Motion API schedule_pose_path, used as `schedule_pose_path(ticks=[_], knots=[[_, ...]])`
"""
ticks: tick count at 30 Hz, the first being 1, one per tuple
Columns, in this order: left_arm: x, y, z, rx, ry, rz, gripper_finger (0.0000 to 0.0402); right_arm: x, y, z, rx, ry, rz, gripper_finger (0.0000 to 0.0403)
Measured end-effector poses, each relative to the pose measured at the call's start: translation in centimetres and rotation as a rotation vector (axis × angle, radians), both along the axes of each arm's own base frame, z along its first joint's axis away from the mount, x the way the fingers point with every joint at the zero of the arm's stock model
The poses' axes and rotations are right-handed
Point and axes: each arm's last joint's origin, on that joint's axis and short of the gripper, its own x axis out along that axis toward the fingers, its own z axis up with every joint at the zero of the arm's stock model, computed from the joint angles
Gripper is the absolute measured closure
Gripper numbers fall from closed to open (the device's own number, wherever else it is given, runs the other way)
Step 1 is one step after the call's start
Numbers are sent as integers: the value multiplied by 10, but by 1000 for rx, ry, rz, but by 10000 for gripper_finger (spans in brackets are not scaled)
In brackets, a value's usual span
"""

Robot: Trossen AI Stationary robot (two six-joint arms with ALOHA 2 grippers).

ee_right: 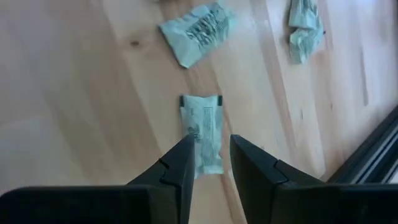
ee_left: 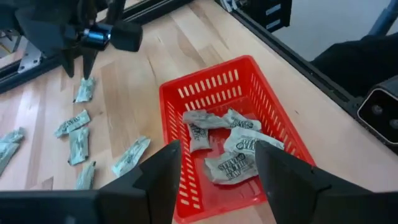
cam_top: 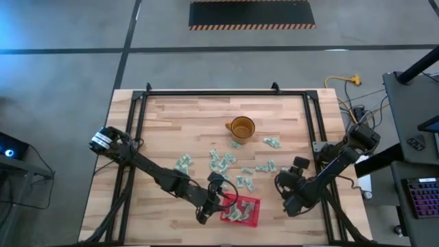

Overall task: Pick and place Stevia / Truvia into bins
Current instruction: Put the stevia packet into the bin

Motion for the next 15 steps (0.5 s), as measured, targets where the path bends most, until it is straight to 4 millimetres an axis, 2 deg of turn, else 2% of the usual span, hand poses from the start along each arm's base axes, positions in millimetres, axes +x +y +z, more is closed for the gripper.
schedule_pose_path(ticks=[8,15], knots=[[-2,0,-3,11,25,-3,212,-9,-24,8,53,-88,-43,305],[-2,0,-3,11,25,-3,212,-24,-38,13,203,-241,-12,313]])
